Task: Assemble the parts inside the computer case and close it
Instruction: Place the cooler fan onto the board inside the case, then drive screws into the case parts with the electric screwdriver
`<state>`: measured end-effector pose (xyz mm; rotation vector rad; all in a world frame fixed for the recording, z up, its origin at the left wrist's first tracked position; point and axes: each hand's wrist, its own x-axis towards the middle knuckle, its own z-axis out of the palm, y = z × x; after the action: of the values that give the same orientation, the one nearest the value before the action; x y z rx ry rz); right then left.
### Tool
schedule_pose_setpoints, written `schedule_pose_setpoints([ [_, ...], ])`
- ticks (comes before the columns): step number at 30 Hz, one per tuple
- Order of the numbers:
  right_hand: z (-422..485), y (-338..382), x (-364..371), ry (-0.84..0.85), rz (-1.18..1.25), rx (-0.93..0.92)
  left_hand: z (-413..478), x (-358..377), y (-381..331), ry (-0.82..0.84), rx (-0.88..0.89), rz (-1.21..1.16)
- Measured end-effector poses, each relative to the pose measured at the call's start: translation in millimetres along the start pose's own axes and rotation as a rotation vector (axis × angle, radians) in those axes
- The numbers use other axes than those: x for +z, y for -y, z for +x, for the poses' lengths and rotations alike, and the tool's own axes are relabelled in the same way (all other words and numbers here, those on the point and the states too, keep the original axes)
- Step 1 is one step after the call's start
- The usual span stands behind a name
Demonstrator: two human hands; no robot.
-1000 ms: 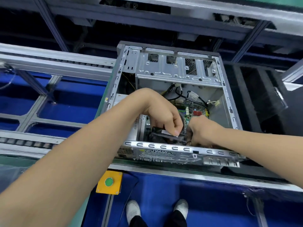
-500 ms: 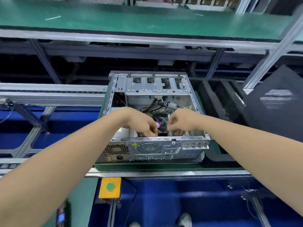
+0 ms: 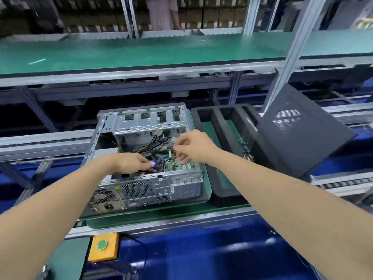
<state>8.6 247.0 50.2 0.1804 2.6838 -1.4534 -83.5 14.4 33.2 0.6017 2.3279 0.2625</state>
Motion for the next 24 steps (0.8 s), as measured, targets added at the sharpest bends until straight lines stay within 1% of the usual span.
schedule_pose_setpoints([
  [2,-12,-14,-19,-0.058,0.061,0.001,0,1,-11,-0.093,-0.021,0.031],
  [6,-35,-44,-60,-0.125,0.156,0.011,-1,0,-31,-0.19,-0.066,-0.061],
  [9,-47,-65,-89,-0.166,0.176,0.015,-1,2,-52,-0.326,-0.08,0.024],
  [11,-54,-80,-108,-0.206,0.201,0.038,2,5,-75,-0.449,-0.028,0.056],
  [13,-59,-96,-128,-0.242,0.226,0.062,9,9,-105,-0.578,0.069,0.027],
  [15,-63,-112,-145,-0.268,0.236,0.092,18,16,-140,-0.687,0.177,-0.064],
  [16,-64,-120,-153,-0.277,0.235,0.107,24,20,-159,-0.711,0.225,-0.135],
  [17,-64,-127,-159,-0.286,0.231,0.122,30,25,-177,-0.712,0.261,-0.21],
  [19,-61,-142,-169,-0.308,0.219,0.156,49,34,-207,-0.658,0.292,-0.357],
  [22,-50,-161,-179,-0.352,0.201,0.194,88,50,-237,-0.509,0.267,-0.567],
  [24,-41,-176,-185,-0.382,0.159,0.22,115,61,-250,-0.459,0.235,-0.643],
])
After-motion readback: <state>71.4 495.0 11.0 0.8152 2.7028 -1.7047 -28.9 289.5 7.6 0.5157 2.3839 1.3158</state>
